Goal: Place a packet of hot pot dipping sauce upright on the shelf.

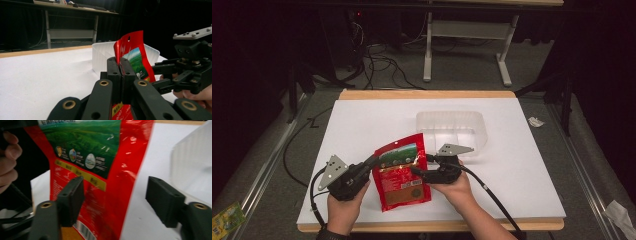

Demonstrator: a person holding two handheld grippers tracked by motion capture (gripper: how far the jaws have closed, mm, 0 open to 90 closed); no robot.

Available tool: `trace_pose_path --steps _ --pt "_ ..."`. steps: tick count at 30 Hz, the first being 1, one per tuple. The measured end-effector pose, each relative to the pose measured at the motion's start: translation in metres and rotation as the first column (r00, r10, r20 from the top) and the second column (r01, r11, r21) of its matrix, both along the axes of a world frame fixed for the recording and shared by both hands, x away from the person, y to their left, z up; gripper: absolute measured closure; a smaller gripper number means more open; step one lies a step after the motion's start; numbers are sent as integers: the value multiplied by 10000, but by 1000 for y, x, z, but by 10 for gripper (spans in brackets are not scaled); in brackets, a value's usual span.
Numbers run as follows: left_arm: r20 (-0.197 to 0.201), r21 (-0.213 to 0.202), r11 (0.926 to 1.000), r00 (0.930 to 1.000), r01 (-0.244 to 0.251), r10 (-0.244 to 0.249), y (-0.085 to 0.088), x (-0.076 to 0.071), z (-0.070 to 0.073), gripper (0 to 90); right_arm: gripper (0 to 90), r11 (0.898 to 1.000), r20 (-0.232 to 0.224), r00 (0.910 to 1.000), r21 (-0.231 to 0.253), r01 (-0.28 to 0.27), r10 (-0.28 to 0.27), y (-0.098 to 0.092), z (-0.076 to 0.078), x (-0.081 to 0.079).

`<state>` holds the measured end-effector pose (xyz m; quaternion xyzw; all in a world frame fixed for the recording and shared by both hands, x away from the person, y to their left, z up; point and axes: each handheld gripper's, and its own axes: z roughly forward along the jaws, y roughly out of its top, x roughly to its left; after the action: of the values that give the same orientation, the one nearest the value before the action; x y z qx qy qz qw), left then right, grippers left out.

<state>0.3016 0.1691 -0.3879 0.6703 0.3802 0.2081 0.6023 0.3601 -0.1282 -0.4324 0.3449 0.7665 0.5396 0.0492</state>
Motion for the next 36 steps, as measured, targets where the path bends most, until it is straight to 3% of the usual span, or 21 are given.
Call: trace_pose_path --steps 2,7,14,19,22,24,27,30,32,36 --pt "-20 5 10000 10000 -3 3 0 0 0 894 435 9992 -217 9991 168 -358 362 4 -2 0" --pt "-51 12 10000 10000 -17 17 1 0 -1 893 489 9983 -292 9979 20 -583 583 8 -5 -2" --pt "-79 -17 10000 10000 -57 56 2 0 -1 888 601 9967 -172 9965 -12 -816 816 8 -2 -6" --pt "-178 -95 9998 9997 -177 175 5 2 -4 864 862 9951 150 9950 -106 -982 984 5 0 -8" --pt "-251 -274 9989 9990 -369 362 8 3 -6 791 894 9940 429 9934 -329 -1048 1061 6 1 -12" --pt "-656 -440 9978 9967 -504 475 12 5 -10 664 900 9936 548 9930 -490 -1017 1044 7 1 -13" --pt "-1484 -390 9991 9889 -176 116 14 9 -21 441 900 9944 519 9939 -463 -954 977 4 -1 -14" --pt "-1755 -30 9998 9843 -198 190 11 8 -28 357 900 9946 482 9946 -522 -893 918 3 -2 -14" --pt "-2423 77 9999 9701 -96 112 9 10 -39 352 900 9951 474 9947 -443 -887 907 1 -5 -15" --pt "-3754 -91 9991 9259 423 -426 1 22 -59 375 900 9955 565 9944 -381 -872 893 1 -5 -16"
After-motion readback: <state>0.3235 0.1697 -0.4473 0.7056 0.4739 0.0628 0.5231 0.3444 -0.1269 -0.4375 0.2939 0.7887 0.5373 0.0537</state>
